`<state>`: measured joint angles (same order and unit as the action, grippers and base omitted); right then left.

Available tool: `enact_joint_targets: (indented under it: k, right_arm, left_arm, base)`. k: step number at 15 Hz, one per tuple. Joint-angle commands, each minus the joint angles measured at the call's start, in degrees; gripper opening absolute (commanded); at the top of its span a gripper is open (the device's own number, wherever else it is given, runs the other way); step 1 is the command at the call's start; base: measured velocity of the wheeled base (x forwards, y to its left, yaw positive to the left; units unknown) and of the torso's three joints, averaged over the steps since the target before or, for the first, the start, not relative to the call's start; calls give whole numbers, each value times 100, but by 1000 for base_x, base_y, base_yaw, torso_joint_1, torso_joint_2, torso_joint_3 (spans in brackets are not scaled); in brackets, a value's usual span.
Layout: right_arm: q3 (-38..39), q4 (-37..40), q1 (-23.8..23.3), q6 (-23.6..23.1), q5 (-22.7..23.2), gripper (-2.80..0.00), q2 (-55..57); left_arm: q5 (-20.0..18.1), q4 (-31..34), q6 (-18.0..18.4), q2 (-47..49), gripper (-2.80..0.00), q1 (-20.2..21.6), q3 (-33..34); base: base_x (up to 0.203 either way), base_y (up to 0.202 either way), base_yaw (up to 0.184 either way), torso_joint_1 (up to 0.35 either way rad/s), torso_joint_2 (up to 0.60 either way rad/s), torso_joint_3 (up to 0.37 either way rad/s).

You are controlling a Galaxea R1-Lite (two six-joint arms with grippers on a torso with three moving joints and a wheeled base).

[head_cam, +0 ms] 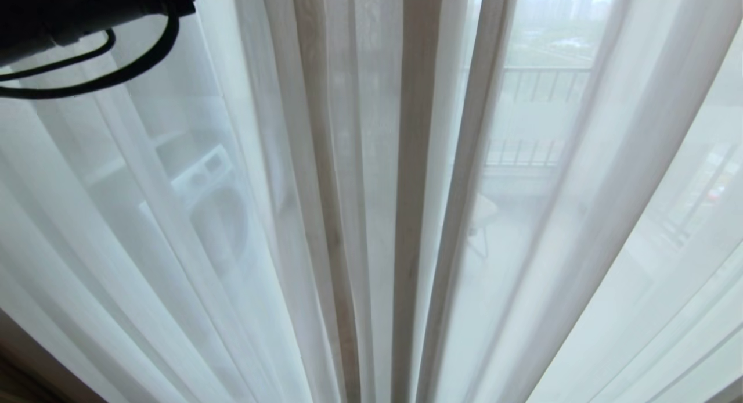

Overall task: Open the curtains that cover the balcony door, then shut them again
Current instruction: Pull the inner curtains open on both sides

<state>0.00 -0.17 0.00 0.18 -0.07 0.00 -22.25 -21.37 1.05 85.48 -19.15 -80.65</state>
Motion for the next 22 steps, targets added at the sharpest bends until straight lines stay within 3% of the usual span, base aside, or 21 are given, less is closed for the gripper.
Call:
enact_joint_targets:
  k: [1,10,19,20,22]
  right_arm:
    - [0,0,0,-1,-1,-280,0]
    - [0,0,0,-1,-1,-280,0]
    - [0,0,8,-1,-1,-280,0]
    - [0,0,0,-1,-1,-280,0]
    - [0,0,0,-1,-1,-280,0]
  left_arm:
    - [106,-78,1,367,0,-22,-242]
    - [418,-83,34,1114,0,-221,-1215]
    - [860,-111,390,1551,0,-335,-1716]
    - [933,-122,396,1585,-280,-343,-1761]
    - [942,-113,396,1586,-280,-344,-1770]
  base:
    - [0,0,0,0,0,0]
    - [0,0,0,0,0,0]
    - [0,0,0,0,0,0]
    - [0,0,0,0,0,0]
    - [0,0,0,0,0,0]
